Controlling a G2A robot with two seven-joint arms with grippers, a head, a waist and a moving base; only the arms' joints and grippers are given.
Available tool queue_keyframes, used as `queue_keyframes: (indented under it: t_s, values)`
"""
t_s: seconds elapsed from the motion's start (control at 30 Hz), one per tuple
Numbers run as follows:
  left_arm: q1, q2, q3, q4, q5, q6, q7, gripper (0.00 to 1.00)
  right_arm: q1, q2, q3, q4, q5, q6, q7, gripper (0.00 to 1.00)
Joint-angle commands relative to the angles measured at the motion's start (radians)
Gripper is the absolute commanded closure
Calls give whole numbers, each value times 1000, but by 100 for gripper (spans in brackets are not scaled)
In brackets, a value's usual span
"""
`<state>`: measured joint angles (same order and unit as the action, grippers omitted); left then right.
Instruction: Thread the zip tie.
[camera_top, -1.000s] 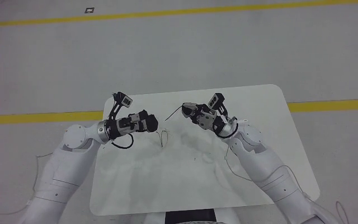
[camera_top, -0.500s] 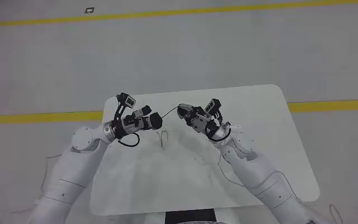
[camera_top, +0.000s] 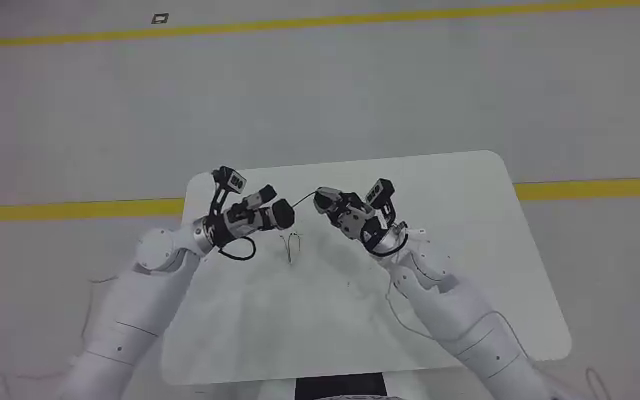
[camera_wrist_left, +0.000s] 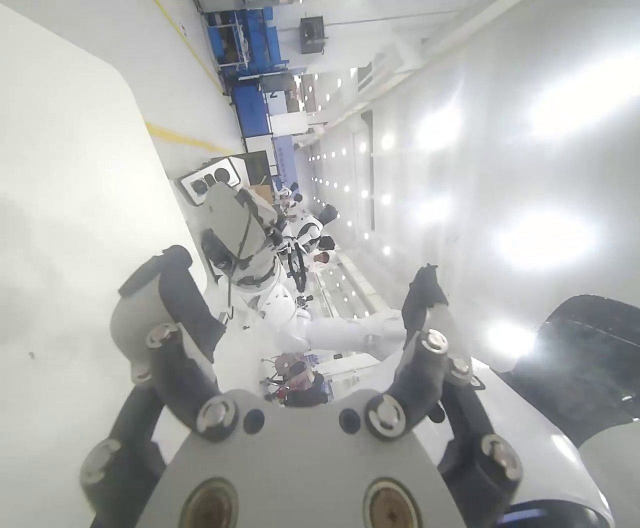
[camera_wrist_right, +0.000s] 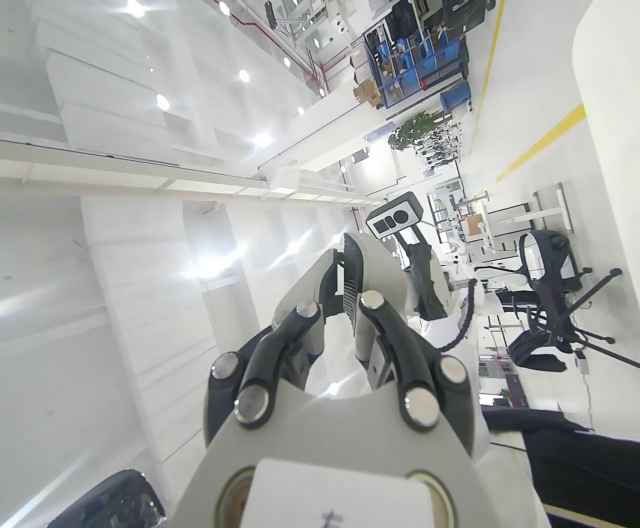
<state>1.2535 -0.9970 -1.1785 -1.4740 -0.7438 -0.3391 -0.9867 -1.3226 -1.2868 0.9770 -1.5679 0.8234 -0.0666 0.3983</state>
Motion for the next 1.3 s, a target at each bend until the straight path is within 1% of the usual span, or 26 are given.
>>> queue_keyframes:
  t_s: [0.0, 0.07, 0.1, 0.17, 0.23, 0.47, 0.53, 0.6, 0.67, 0.87, 0.9, 1.0, 1.2, 1.23, 1.27]
  values:
    - [-2, -3, 7, -2, 6, -1, 20, 0, -5, -4, -11, -5, -4, -5, -8, 100]
    - [-5, -6, 16, 1, 10, -1, 31, 0, -8, -8, -21, -6, -2, -12, -16, 100]
    - [-8, -8, 21, 7, 18, 0, 47, 0, -10, -11, -26, -5, -2, -21, -33, 100]
    - [-11, -11, 31, 8, 31, 2, 70, 0, -13, -16, -35, -7, -9, -33, -57, 100]
    - [-13, -14, 37, 7, 27, 0, 75, 0, -17, -20, -38, -11, -20, -60, -74, 100]
    - [-13, -14, 37, 7, 27, 0, 75, 0, -19, -20, -38, -12, -26, -58, -77, 100]
    - [-9, -15, 41, -5, 36, 8, 100, 0, -23, -20, -35, -20, -51, -53, -94, 100]
    - [-4, -16, 43, -11, 32, 13, 108, 0, -28, -21, -34, -27, -60, -50, -105, 100]
    - [-5, -17, 45, -14, 26, 20, 98, 0, -28, -23, -33, -30, -76, -47, -115, 100]
    - [-5, -17, 45, -14, 26, 20, 98, 0, -27, -23, -33, -30, -81, -47, -116, 100]
    - [-5, -17, 45, -14, 26, 20, 98, 0, -28, -23, -33, -32, -86, -45, -115, 100]
    - [2, -18, 45, -28, 46, 27, 130, 0, -33, -22, -27, -43, -111, -36, -112, 100]
    - [15, -15, 33, -34, 60, 34, 128, 0, -41, -20, -14, -55, -160, -11, -117, 100]
    - [17, -15, 32, -35, 62, 36, 127, 4, -42, -20, -12, -58, -173, -4, -118, 100]
    - [18, -15, 30, -35, 63, 36, 126, 13, -44, -20, -11, -60, -177, -1, -119, 100]
